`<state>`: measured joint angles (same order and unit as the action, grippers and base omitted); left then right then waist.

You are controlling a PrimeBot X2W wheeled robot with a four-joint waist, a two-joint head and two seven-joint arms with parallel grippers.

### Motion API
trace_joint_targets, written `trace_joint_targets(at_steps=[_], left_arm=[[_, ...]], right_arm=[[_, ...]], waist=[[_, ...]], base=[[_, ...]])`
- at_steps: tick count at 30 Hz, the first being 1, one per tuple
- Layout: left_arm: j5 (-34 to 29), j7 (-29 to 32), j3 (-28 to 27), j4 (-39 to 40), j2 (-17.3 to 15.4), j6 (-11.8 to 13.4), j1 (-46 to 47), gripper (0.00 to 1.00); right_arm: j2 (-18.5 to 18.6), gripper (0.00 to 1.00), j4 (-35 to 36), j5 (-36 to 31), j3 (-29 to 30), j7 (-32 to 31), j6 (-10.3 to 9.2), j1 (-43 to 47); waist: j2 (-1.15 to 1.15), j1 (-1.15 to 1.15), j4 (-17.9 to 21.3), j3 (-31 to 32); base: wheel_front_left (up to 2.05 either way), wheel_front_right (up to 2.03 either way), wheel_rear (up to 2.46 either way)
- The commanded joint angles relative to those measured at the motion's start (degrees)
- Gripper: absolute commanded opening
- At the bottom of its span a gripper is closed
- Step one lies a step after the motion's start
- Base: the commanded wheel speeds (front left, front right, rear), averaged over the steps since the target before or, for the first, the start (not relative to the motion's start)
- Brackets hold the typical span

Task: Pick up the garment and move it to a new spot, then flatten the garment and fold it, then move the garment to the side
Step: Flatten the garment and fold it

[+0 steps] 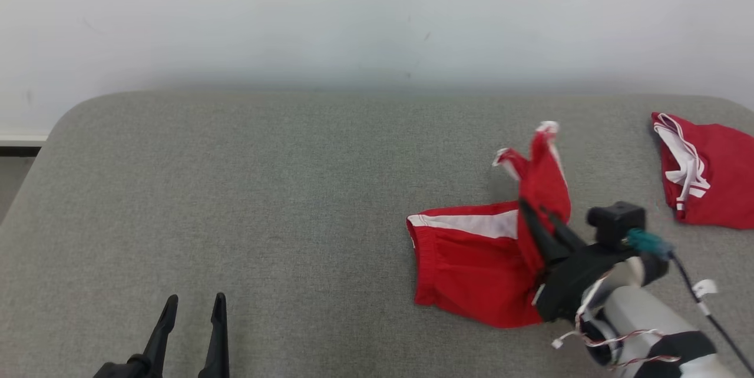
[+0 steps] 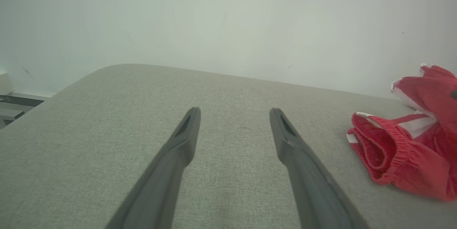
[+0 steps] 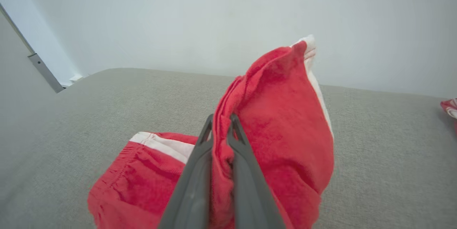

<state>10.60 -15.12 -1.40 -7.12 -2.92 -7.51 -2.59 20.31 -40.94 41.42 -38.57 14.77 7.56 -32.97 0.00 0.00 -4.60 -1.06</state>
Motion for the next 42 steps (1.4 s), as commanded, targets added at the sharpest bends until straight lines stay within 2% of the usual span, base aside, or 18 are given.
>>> trace_joint_targets(at_steps=[1, 14, 21, 23, 24, 27, 32, 33, 40, 41, 42], left_arm=[[0.28, 0.01, -0.2, 0.16, 0.0, 0.1, -0.01, 1.0], [1.73, 0.01, 0.16, -0.35, 0.01, 0.1, 1.22, 1.0], [2.26, 0.01, 0.62, -0.61, 0.01, 0.1, 2.0, 1.0], [2.32, 0.01, 0.56, -0.66, 0.01, 0.1, 2.11, 1.0], [2.37, 0.01, 0.5, -0.68, 0.01, 0.09, 2.1, 1.0], [2.32, 0.01, 0.26, -0.88, 0.02, 0.1, 1.56, 1.0], [2.05, 0.01, -0.04, -0.92, 0.01, 0.11, 0.82, 1.0], [2.05, 0.01, -0.04, -0.92, 0.01, 0.11, 0.82, 1.0], [1.8, 0.01, 0.38, -0.45, 0.02, 0.12, 0.88, 1.0], [1.77, 0.01, 0.71, -0.33, 0.01, 0.12, 1.37, 1.0], [1.76, 0.01, 0.81, -0.28, 0.01, 0.12, 1.61, 1.0]], right_arm=[[-0.42, 0.0, 0.61, -0.74, -0.32, 0.34, -0.18, 0.85], [-7.69, 0.0, 4.46, -4.21, -4.16, -0.26, -0.18, 6.04], [-9.58, 0.0, 3.68, -5.75, -4.69, 0.06, -0.18, 7.6], [-9.67, 0.9, 4.18, -5.61, -4.3, 0.18, -0.18, 7.82], [-9.42, 1.0, 4.48, -5.67, -4.01, 0.28, -0.19, 7.88], [-8.47, 1.0, 6.21, -5.45, -1.67, 0.39, -0.19, 8.51], [-6.52, 1.0, 11.58, -7.6, 7.3, 0.42, -0.18, 11.78], [-6.52, 1.0, 11.58, -7.6, 7.3, 0.42, -0.18, 11.78], [-5.29, 1.0, 13.36, -11.73, 19.61, 0.43, -0.18, 16.47], [-5.3, 0.22, 12.52, -12.57, 22.14, 0.44, -0.18, 16.59], [-5.5, 0.0, 11.97, -13.05, 23.1, 0.43, -0.18, 16.41]], waist=[[0.0, 0.0, -0.3, -0.31], [0.0, 0.0, -3.05, -2.23], [0.0, 0.0, -3.72, -3.01], [0.0, 0.0, -3.62, -3.03], [0.0, 0.0, -3.52, -3.0], [0.0, 0.0, -2.98, -2.58], [0.0, 0.0, -2.17, -1.8], [0.0, 0.0, -2.17, -1.8], [0.0, 0.0, -1.98, -1.74], [0.0, 0.0, -2.28, -2.14], [0.0, 0.0, -2.44, -2.34]], base=[[0.0, 0.0, 0.0], [0.0, 0.0, 0.0], [0.0, 0.0, 0.0], [0.0, 0.0, 0.0], [0.0, 0.0, 0.0], [0.0, 0.0, 0.0], [0.0, 0.0, 0.0], [0.0, 0.0, 0.0], [0.0, 0.0, 0.0], [0.0, 0.0, 0.0], [0.0, 0.0, 0.0]])
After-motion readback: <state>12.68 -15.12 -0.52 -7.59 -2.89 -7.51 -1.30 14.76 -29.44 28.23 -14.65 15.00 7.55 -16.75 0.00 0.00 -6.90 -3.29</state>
